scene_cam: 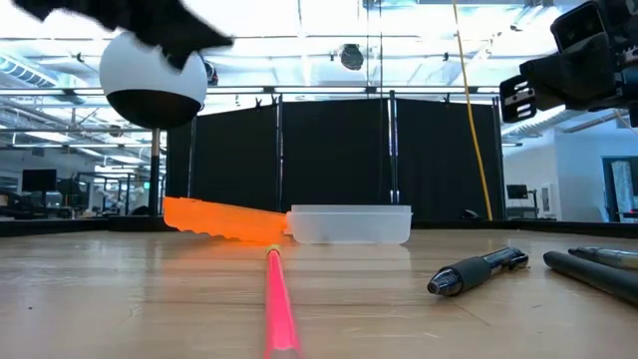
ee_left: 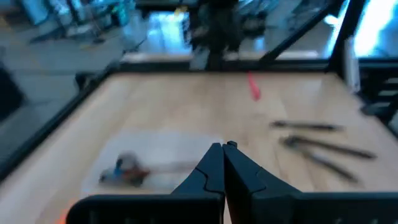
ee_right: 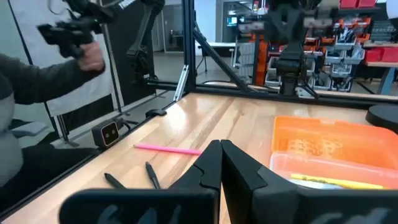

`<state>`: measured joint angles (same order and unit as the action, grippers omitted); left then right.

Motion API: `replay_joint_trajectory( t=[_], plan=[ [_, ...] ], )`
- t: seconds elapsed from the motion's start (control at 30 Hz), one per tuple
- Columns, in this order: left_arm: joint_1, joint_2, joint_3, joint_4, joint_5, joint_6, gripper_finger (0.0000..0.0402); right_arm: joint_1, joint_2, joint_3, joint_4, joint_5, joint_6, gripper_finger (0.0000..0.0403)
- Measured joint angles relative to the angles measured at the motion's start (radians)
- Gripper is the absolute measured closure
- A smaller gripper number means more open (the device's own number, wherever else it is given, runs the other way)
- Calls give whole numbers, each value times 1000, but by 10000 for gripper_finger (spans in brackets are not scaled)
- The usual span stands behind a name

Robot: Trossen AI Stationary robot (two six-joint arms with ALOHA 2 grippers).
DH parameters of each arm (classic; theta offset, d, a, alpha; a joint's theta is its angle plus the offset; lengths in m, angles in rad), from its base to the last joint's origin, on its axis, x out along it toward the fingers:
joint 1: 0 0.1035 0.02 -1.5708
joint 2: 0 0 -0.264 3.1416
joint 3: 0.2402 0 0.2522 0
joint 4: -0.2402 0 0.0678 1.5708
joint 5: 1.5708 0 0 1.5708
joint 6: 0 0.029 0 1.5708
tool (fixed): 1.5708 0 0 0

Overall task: Pick & place school supplies into a supply box
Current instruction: Put the pink pen into the orange supply box

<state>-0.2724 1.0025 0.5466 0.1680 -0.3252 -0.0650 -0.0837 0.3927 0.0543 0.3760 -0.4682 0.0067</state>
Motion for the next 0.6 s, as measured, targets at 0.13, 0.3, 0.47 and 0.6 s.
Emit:
replay_joint_trajectory(
  t=[0.13, 0.3, 0.47, 0.6],
  plan=[
    [-14, -112, -156, 37, 5, -3, 401, 0, 0, 0, -1, 0, 0, 403],
    [27, -179, -300, 149, -18, -3, 401, 0, 0, 0, 3, 45, 7, 403],
    [71, -171, -396, 306, -146, -8, 399, 0, 19, 103, -219, 221, 1, 403],
    [93, -170, -447, 417, -272, -9, 383, 19, 95, 341, -565, 356, 23, 403]
  ],
)
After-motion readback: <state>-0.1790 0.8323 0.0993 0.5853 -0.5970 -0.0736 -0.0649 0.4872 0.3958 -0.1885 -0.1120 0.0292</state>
